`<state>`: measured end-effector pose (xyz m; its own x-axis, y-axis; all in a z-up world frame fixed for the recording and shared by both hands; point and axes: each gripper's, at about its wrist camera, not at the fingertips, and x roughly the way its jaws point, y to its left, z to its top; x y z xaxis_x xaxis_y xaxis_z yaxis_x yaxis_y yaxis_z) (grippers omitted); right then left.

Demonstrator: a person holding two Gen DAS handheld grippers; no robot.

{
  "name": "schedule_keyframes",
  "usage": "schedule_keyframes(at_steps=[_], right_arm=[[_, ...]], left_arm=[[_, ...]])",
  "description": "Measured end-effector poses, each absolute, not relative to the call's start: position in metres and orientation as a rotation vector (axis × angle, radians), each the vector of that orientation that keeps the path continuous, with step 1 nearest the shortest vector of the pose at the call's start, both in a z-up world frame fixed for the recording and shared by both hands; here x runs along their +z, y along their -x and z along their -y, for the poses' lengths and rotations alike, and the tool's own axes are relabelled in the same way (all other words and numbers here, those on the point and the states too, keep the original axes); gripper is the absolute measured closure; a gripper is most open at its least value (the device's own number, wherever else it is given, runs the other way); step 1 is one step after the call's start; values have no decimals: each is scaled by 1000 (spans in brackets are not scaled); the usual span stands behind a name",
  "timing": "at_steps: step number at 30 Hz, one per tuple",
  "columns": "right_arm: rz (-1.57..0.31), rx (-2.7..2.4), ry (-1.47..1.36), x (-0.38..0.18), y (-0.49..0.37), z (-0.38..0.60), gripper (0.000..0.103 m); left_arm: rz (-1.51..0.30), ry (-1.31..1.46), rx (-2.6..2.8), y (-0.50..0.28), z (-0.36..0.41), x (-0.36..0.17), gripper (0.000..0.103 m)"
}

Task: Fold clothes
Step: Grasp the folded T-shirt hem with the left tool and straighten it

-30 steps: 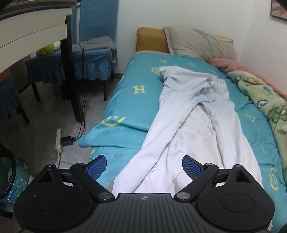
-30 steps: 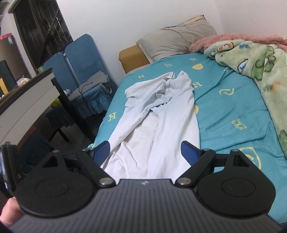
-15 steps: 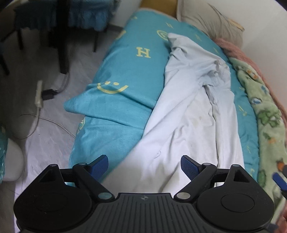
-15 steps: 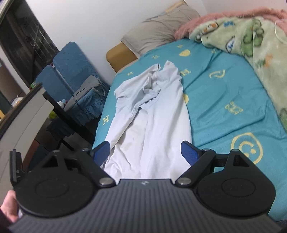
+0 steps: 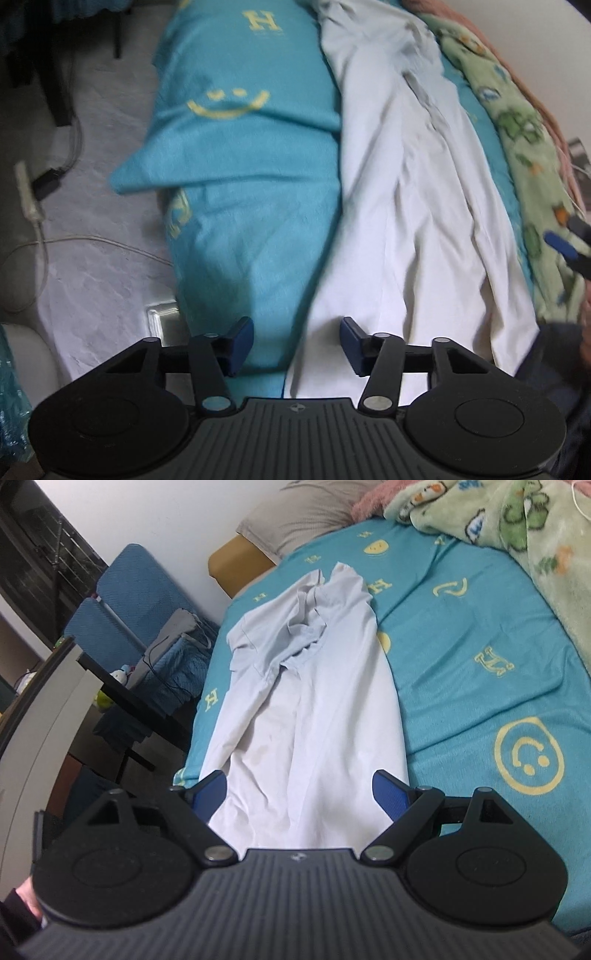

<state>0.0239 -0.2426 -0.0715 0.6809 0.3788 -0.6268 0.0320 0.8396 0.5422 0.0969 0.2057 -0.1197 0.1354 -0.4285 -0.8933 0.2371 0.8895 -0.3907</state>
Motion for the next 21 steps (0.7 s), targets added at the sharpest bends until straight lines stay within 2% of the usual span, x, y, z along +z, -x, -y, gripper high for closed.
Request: schedule_keyframes(at_steps=[2,7,13,21], right_arm=[[-820,211,-566,-73,-25,242,16],[-846,233,-582,-76,-27,238,16],[-854,223,-602,-76,-22,242,16],[-831,204,-630,-73,-20,250,16]], left_arm=[[-1352,129,-538,-92,-200,-121,63],[-1311,-31,-611,-78,-179,-108,100],[-1199,-341,-579,-44,-131,-57,101],[-1072,-440,-554,2,-61,-1,101]])
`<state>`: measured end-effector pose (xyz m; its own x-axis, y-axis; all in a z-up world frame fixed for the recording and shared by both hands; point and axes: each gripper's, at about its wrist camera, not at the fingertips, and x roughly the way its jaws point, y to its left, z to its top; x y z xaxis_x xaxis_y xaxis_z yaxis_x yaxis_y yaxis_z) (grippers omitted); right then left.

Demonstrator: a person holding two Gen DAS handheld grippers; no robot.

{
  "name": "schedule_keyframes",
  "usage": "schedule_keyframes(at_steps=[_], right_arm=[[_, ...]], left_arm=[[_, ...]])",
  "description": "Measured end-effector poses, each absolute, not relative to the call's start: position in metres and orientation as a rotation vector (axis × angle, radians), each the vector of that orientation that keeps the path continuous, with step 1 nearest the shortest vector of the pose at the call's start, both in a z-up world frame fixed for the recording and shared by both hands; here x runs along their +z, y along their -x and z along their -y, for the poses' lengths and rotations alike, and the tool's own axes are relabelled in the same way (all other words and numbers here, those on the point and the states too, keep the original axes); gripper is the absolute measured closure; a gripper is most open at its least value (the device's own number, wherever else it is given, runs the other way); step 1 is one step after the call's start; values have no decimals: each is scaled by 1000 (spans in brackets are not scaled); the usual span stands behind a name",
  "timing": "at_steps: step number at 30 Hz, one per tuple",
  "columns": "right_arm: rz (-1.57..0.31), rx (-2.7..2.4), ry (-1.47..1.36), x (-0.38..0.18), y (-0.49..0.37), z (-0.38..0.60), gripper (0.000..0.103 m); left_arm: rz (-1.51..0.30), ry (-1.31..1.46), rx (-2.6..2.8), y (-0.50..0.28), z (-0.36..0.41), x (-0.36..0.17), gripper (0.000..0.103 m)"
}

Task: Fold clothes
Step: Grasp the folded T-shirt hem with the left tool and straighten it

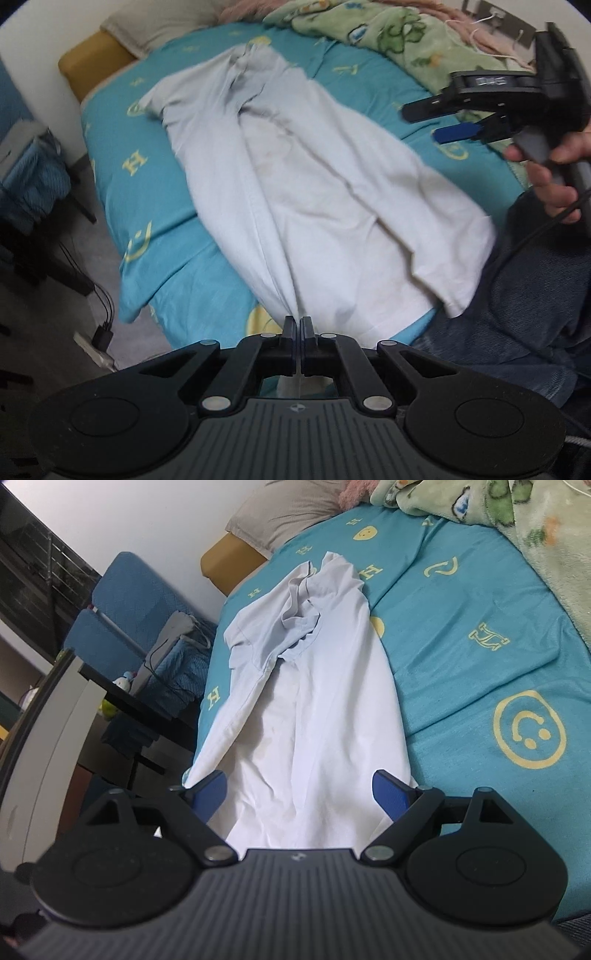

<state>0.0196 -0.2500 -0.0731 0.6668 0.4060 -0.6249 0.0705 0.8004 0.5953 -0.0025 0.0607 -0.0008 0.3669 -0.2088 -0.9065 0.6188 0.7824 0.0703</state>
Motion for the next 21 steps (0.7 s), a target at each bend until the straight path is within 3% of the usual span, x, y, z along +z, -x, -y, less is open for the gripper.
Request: schedule_keyframes(at_steps=[7,10,17,21], right_arm=[[-821,194,-641,-72,-17,257,16],[-811,192,-647,-70,-16,259,16],[-806,173,-659,-71,-14,265,16],[-772,199,-695,-66,-16,274,16]], left_arm=[[-1062,-303,-505,9,-43,12,101],[-1077,-215,-477,8,-39,2,101],[-1165,-287,-566,27,6,-44,100],[-1163,-264,-635,33,12,-43,88]])
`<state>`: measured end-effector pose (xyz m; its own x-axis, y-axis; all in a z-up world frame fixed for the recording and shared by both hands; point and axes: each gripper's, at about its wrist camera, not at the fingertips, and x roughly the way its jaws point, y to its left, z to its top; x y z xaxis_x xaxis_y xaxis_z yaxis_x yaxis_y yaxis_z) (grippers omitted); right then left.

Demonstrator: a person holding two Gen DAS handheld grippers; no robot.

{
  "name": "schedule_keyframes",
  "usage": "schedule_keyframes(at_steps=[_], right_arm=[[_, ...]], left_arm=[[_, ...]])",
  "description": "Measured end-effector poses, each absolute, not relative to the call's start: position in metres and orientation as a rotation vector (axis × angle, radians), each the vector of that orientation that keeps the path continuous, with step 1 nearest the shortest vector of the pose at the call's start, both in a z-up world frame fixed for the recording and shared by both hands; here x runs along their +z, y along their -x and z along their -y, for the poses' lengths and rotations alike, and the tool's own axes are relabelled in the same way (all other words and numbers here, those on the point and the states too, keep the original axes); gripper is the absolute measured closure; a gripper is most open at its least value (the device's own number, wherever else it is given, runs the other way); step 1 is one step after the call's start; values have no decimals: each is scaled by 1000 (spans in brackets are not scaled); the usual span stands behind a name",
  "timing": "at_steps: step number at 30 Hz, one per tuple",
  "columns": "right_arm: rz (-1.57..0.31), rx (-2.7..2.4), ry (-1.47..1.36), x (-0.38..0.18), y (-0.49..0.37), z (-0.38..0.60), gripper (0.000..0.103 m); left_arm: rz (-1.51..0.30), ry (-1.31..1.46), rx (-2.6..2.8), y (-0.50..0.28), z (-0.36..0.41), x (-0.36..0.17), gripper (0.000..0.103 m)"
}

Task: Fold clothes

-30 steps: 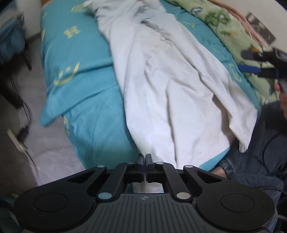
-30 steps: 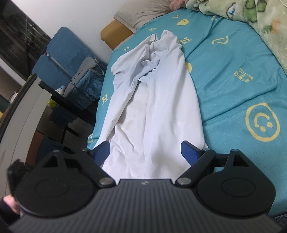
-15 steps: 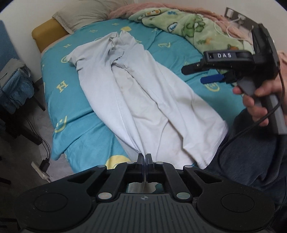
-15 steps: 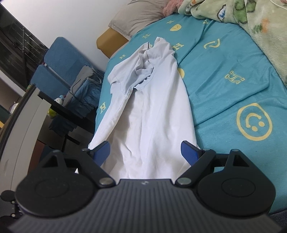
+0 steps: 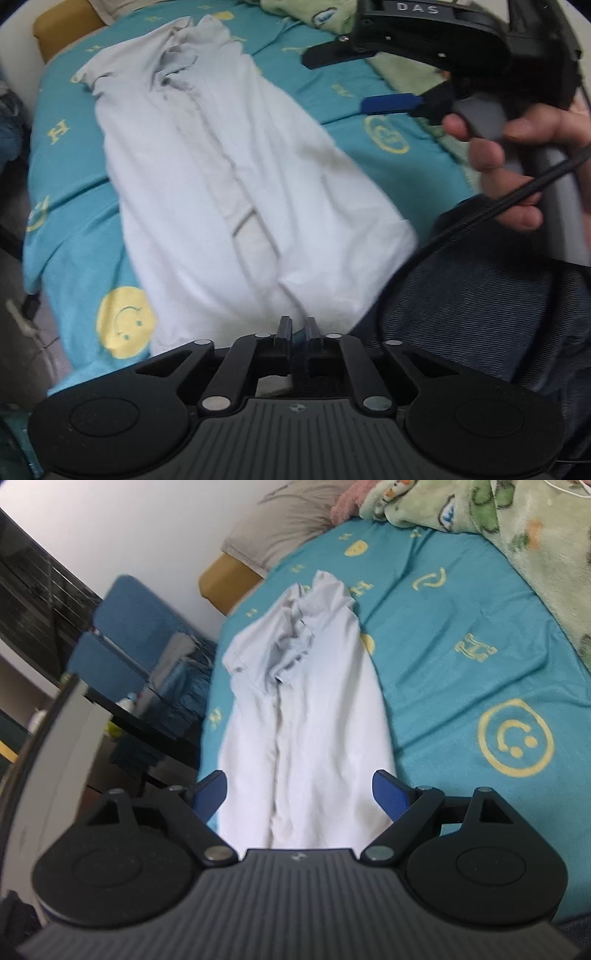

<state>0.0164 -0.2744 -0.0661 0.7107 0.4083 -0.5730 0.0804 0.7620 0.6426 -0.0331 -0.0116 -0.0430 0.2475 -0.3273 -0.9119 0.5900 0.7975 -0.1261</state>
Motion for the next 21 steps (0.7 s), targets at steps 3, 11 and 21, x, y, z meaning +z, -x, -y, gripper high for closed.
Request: schedule_keyframes(at_steps=[3,11,21], right_arm=[[-754,228,-739,-60,-32,282,16],[-813,381,-776,-67,-114,268,29],[-890,467,-676,-142,-213,197,43]], left_arm=[[-1091,-245,-614,28,6,-31,68],[-858,46,-305,-37,-20,-29,39],[-756,58,-104,-76,-55,-63,32]])
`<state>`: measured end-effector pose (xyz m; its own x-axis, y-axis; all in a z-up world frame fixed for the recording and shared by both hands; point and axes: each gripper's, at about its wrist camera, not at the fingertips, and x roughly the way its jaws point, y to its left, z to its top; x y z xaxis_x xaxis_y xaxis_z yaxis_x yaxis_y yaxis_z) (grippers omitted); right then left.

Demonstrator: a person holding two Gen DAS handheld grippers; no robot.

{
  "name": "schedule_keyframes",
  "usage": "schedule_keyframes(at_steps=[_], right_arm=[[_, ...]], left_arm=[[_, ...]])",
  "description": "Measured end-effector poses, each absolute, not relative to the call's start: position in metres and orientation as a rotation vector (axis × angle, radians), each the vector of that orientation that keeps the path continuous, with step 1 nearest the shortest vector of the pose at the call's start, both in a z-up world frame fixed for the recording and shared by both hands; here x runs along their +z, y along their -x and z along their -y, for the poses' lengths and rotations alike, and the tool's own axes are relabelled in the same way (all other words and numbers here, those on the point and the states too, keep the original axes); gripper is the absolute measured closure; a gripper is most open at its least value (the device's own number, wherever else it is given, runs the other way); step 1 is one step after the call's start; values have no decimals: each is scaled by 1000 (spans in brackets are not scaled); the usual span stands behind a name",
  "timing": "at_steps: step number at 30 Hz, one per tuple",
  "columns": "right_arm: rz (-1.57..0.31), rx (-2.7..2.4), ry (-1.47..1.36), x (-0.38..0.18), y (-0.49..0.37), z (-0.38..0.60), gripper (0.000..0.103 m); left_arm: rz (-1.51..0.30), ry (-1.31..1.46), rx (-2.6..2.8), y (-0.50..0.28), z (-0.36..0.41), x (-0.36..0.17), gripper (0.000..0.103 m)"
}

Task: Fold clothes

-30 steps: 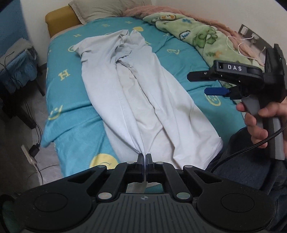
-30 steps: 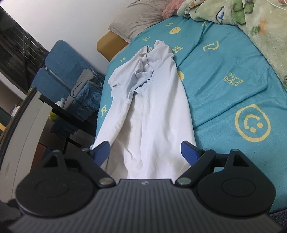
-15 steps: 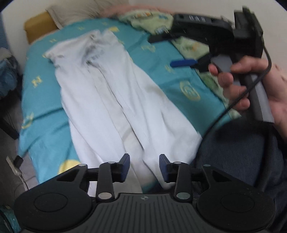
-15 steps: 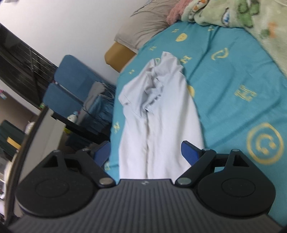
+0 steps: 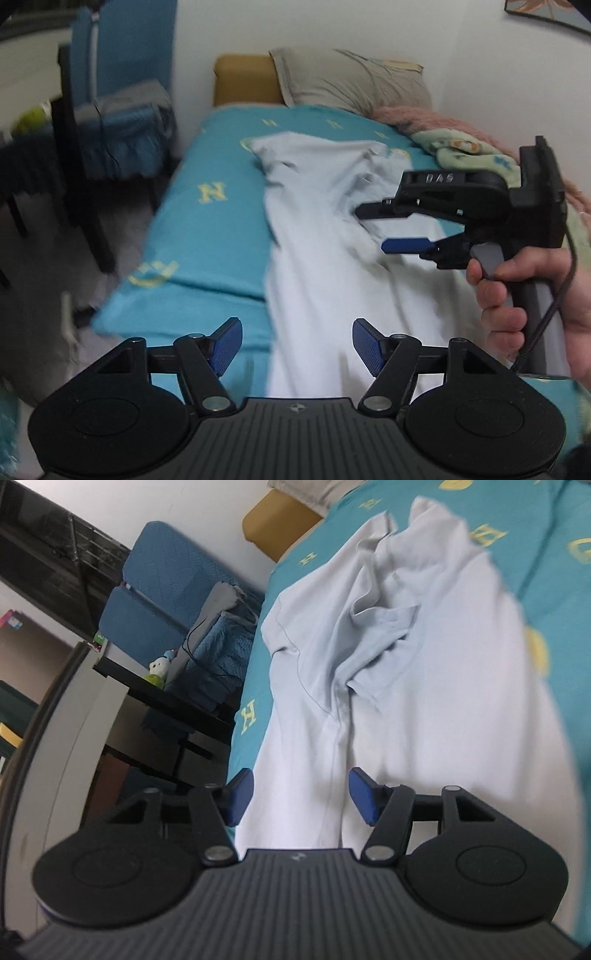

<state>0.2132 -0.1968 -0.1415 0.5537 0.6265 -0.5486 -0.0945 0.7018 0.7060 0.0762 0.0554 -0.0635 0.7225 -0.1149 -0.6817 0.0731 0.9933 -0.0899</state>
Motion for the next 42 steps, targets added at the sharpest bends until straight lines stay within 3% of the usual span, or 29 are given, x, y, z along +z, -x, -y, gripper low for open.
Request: schedule_keyframes(at_steps=[3,5,7,10,16,20,30,32,34,42], right_arm=[[-905,442,-607,-156,-231,179,46],[-896,442,-572,-163,-234,171,56],[-881,451,-559,-166,-235,166,80],[-871,450,-574,-164,-234,160,95],[-751,360,-500,-142,-226,169,97],[-766,343,-516,-147,-232,186,96],[-902,363,-553,-112,-177,210,91],[-929,356,-573,-103,-157,219,77],[-950,350,-624,-97,-132,230,34],[-1140,166,-708,-115,-31,269,30]], left_arm=[[-776,131,-83,-91,-69,-71,31],[-808,180,-82,-99,-75,-79,31],[-824,193,-78,-104,-77,-84,31],[-837,225,-78,-107,-81,-89,31],[-850,276,-73,-106,-89,-93,31],[-857,276,-78,-105,-90,-94,31],[-948,321,-147,-99,-89,-105,31],[-987,336,-156,-96,-89,-108,31],[-1021,333,-151,-93,-90,-111,31],[-1099,373,-106,-77,-102,-118,31]])
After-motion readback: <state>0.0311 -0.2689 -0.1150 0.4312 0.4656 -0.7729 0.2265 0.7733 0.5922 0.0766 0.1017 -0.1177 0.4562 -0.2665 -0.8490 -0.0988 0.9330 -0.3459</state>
